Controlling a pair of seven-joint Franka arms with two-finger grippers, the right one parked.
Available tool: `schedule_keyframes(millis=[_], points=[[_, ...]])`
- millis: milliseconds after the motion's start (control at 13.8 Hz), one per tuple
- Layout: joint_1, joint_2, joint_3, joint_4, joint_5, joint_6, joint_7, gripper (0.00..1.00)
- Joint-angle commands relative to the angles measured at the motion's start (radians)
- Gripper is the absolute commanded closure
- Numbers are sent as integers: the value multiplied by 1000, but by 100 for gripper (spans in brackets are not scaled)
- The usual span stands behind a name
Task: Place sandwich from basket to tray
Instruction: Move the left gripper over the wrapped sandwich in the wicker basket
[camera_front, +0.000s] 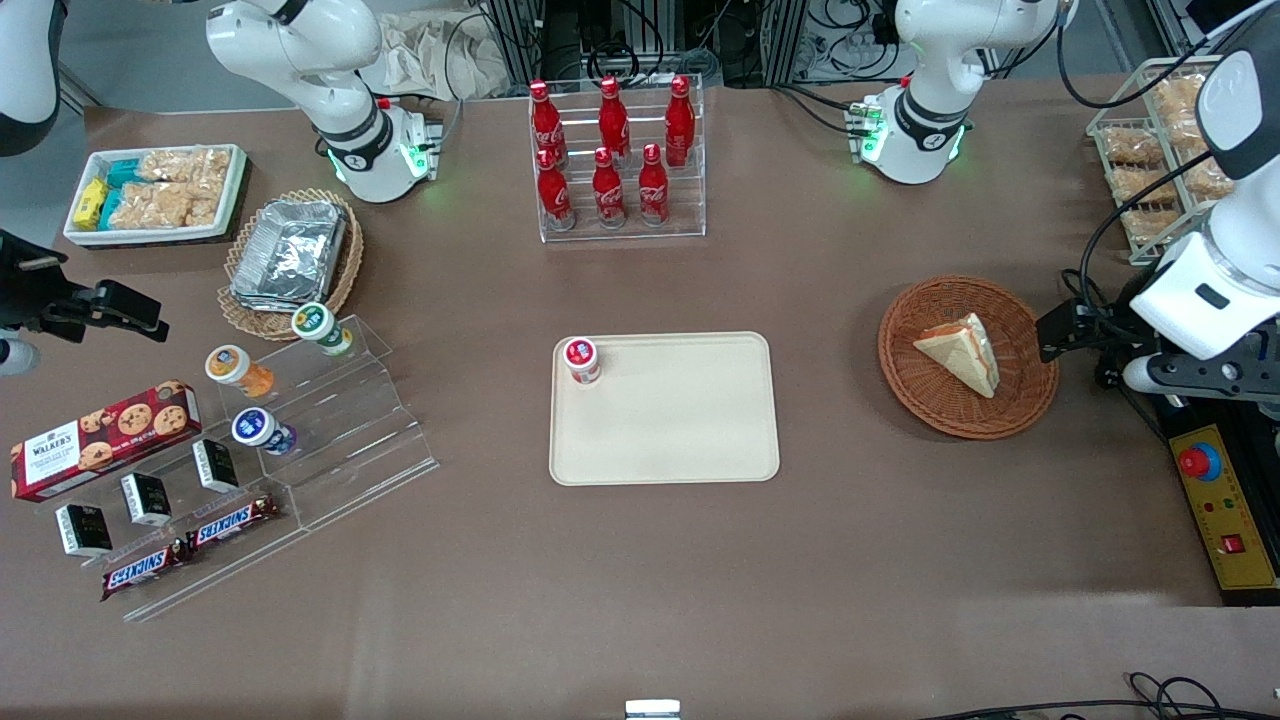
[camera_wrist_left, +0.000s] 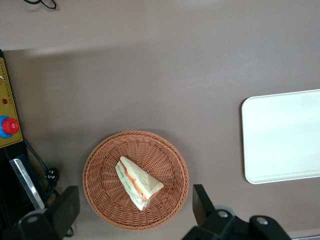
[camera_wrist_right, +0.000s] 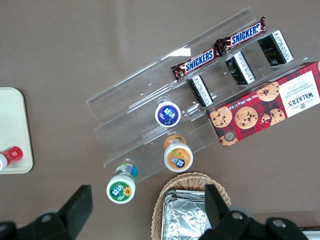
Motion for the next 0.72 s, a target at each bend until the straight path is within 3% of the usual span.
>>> schedule_keyframes(millis=[0,650], points=[[-12,6,-1,17,15,-26,14,0],[-16,4,-3,14,14,-86,13,0]])
